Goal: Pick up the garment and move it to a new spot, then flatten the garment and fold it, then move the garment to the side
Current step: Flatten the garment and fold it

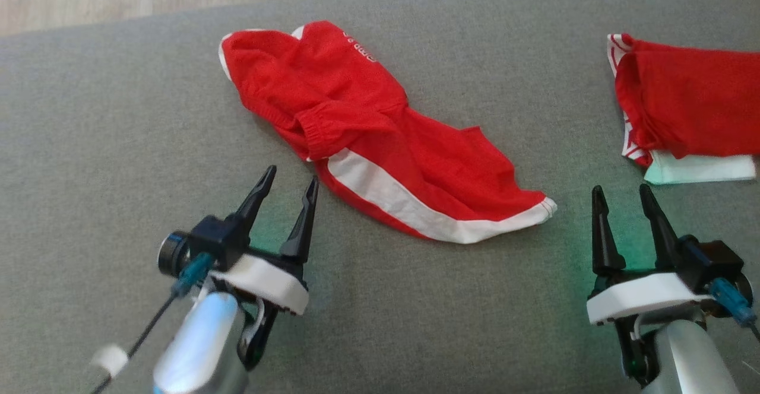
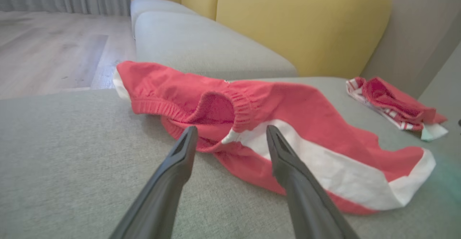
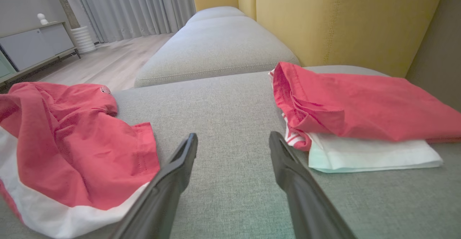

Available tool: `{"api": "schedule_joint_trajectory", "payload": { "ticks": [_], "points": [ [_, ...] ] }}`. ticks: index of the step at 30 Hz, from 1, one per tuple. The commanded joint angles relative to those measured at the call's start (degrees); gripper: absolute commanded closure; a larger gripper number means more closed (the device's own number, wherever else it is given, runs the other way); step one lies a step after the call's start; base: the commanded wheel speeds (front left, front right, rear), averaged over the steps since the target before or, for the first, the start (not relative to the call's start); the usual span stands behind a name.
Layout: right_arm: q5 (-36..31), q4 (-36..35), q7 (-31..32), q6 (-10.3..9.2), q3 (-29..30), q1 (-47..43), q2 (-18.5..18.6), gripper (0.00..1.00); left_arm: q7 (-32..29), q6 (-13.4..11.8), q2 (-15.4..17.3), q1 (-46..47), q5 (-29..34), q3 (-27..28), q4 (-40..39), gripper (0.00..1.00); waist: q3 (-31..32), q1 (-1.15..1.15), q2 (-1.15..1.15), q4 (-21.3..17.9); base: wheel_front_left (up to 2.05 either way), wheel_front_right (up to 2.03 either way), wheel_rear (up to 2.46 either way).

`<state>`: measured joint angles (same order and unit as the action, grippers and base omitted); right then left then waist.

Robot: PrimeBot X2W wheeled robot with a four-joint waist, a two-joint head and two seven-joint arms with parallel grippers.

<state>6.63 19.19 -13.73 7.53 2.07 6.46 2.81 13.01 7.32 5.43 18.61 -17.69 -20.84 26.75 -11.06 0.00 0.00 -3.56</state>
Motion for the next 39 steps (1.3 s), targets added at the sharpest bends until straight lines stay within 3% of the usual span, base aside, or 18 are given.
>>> {"api": "schedule_joint_trajectory", "payload": {
  "ticks": [1,11,23,26,27,34,39],
  "points": [
    [0.4,-2.0,-0.9,-0.04,-1.7,2.2,0.1,0.0,-0.9,0.2,2.2,4.9,-0.6,-0.6,1.0,0.0,-1.5,0.0,0.0,-0.6,0.0,0.0,0.0],
    [0.8,-1.5,-1.1,-0.04,-2.3,3.1,0.1,0.0,-1.8,0.2,4.7,12.8,-3.2,-7.4,10.3,0.0,-3.8,0.0,0.0,-1.9,0.0,0.0,0.0],
    [1.2,-0.2,-1.2,-0.04,-2.5,3.8,0.1,0.0,1.2,0.2,5.9,17.2,-7.2,-12.5,14.0,0.0,-4.4,0.0,0.0,-3.0,0.0,0.0,0.0],
    [1.3,0.2,-1.2,-0.04,-2.6,3.9,0.1,0.0,1.5,0.2,6.2,17.7,-7.7,-13.2,14.4,0.83,-4.3,0.0,0.0,-3.1,0.0,0.0,0.0],
    [1.3,0.3,-1.2,-0.04,-2.6,3.9,0.1,0.0,1.5,0.2,6.3,17.8,-7.8,-13.5,14.5,1.0,-4.3,0.0,0.0,-3.1,0.0,0.0,0.0],
    [-0.3,1.2,-1.3,-0.04,-5.6,4.0,0.3,0.0,1.8,0.2,7.2,18.4,-9.0,-15.2,14.9,1.0,-3.7,0.0,0.0,-2.7,0.0,0.0,0.0],
    [-0.8,1.8,-0.1,-0.04,-10.6,3.6,2.9,0.0,1.8,0.2,8.7,18.5,-9.9,-17.0,14.2,1.0,-2.6,0.0,0.0,-1.8,0.0,0.0,0.0]
  ]
}}
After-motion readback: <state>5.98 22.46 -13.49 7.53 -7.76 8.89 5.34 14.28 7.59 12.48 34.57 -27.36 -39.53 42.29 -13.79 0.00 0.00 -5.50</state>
